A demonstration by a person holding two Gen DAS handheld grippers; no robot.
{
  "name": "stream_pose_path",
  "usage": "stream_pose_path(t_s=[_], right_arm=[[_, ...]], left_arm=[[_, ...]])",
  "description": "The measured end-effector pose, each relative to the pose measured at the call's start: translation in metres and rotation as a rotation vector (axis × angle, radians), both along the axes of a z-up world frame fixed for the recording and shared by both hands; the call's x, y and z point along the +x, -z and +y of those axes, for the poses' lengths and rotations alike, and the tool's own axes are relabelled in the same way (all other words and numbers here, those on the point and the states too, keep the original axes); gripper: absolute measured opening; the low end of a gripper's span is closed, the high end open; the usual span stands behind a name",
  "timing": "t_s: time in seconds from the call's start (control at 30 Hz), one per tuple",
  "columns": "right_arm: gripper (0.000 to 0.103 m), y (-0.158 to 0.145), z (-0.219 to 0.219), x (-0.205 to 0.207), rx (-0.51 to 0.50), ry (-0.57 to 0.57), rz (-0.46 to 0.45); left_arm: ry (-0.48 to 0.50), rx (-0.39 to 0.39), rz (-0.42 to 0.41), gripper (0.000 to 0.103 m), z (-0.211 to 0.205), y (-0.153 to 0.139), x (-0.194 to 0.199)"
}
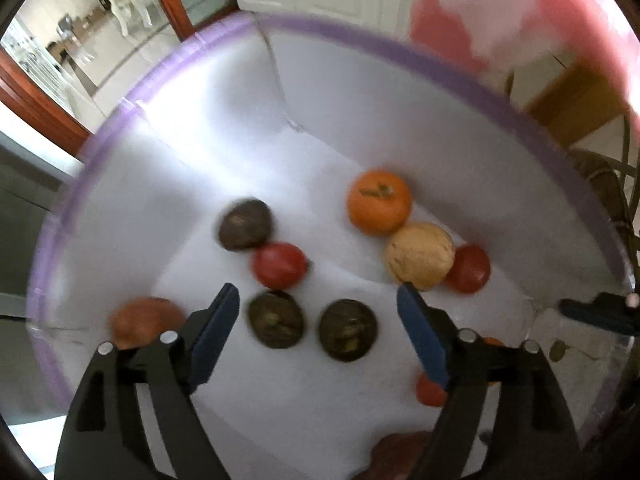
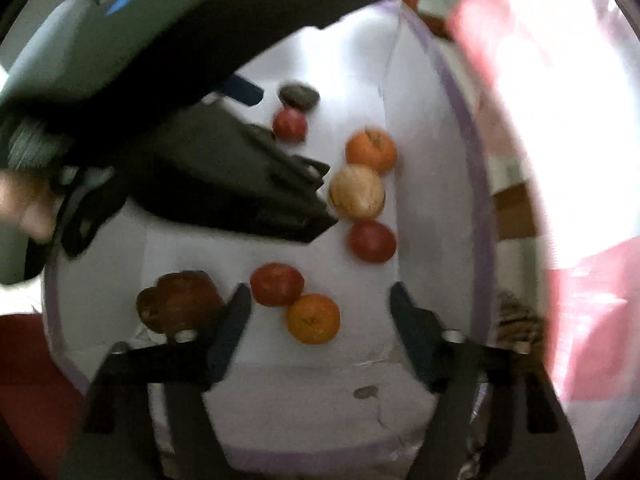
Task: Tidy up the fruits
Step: 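Move both open tools back to the orange and striped melon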
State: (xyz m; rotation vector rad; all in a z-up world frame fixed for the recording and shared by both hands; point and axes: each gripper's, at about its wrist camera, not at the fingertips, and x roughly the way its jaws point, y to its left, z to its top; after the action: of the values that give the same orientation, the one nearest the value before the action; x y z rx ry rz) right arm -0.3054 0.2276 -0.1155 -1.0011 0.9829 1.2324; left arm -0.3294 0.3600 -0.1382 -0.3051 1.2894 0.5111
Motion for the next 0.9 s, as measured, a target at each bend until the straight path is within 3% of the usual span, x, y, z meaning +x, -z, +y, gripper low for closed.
stream_pose_path(t_s=[0.2,0.3,0.37,0.43,0.53,0.6,0.77,0.9], right_arm=[[0.078,-0.075,-0.032,-0.013,0.213,-0.101,0.04],[0.083,-0.123,-0.057,-0.004,0.372,-0.087,0.084],[0.087,-0.157,-0.082,0.007,0.495,-0.058,0.098],[0.087,-0.181,-0.103,0.021,0.591,-0.018,0.075],[0.087,-0.209,-0.154,0.052,0.708,0.106,-0.006],[0.087,-0.216,-0.188,0.073,0.756,0.205,-0.075],[0.087,-0.218,-0.274,0.145,0.804,0.55,-0.222],[0.087,-0.215,-0.344,0.21,0.812,0.848,-0.221]], left_arm=[[-0.052,0.169,-0.013,0.087,0.019,-0.081,-0.001],[-0.111,0.219,-0.132,0.087,0.016,-0.139,-0.002],[-0.136,0.21,-0.274,0.089,0.005,-0.179,0.008],[-0.146,0.194,-0.409,0.1,-0.012,-0.214,0.017],[-0.144,0.147,-0.606,0.101,-0.049,-0.252,0.039],[-0.098,0.089,-0.67,0.101,-0.077,-0.266,0.061],[0.05,0.005,-0.74,0.101,-0.163,-0.276,0.153],[0.176,0.005,-0.768,0.101,-0.234,-0.265,0.238]])
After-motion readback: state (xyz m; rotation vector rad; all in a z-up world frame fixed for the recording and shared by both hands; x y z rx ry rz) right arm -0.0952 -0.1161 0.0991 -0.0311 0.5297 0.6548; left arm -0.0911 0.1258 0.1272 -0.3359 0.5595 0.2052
